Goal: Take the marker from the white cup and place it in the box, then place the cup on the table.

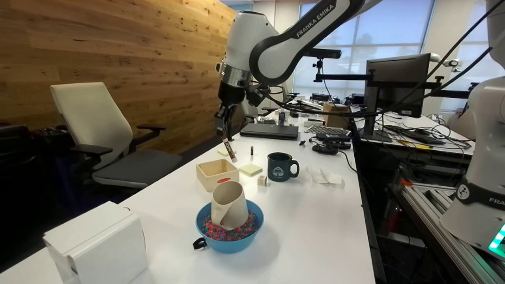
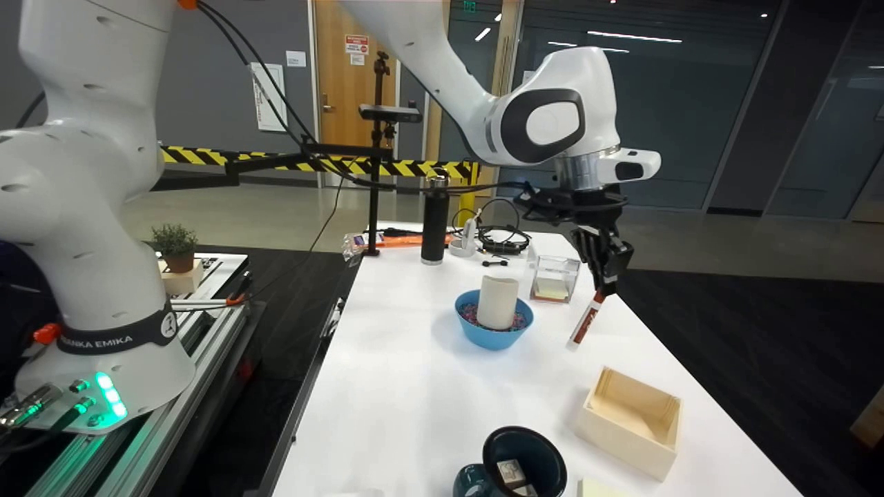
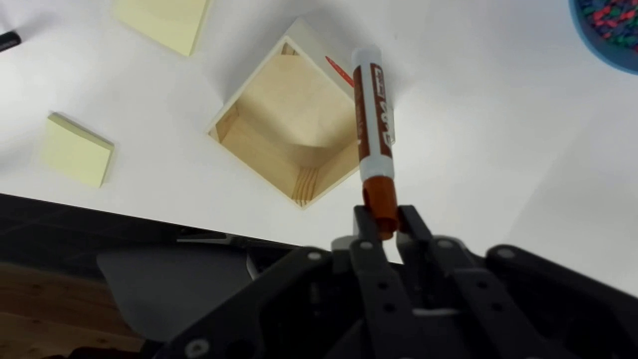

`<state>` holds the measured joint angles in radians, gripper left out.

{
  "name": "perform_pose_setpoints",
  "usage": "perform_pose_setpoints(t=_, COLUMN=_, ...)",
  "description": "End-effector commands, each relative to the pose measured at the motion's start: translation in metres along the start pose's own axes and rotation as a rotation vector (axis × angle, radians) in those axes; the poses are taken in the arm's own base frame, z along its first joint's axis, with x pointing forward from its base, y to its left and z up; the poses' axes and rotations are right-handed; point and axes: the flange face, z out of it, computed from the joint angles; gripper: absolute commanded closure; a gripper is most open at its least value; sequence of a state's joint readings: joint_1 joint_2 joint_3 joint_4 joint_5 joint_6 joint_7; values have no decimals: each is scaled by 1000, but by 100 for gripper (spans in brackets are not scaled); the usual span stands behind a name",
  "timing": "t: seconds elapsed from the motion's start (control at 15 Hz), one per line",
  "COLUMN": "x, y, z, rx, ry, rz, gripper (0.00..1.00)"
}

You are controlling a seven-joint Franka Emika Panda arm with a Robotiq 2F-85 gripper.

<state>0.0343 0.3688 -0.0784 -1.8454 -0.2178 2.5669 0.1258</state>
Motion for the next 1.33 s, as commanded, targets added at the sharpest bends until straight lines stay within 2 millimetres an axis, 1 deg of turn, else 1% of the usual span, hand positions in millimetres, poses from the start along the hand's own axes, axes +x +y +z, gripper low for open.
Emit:
perform_pose_setpoints(t=0.0, x=19, y=22, z=11, rx=30, ry=17, rz=-38, gripper=96)
perform_pose_setpoints(t=0.2, x=27, y=39, z=23, rx=58, ry=77, rz=-119, gripper=96)
perform_pose_setpoints(t=0.4, x=33, y=43, z=35, rx=93, ry=163, rz=-198, gripper=96)
perform_pose_setpoints(t=0.53, x=32, y=35, z=44, rx=117, ry=196, rz=-266, gripper=96)
perform_pose_setpoints(t=0.87, x=17, y=17, z=72, rx=169, ry=202, rz=-364, gripper=96)
perform_pose_setpoints(t=1.0, x=13, y=11, z=82, rx=187, ry=201, rz=-430, gripper=96)
perform_pose_setpoints(t=1.27, x=6, y=8, z=92, rx=216, ry=192, rz=-554, gripper=96)
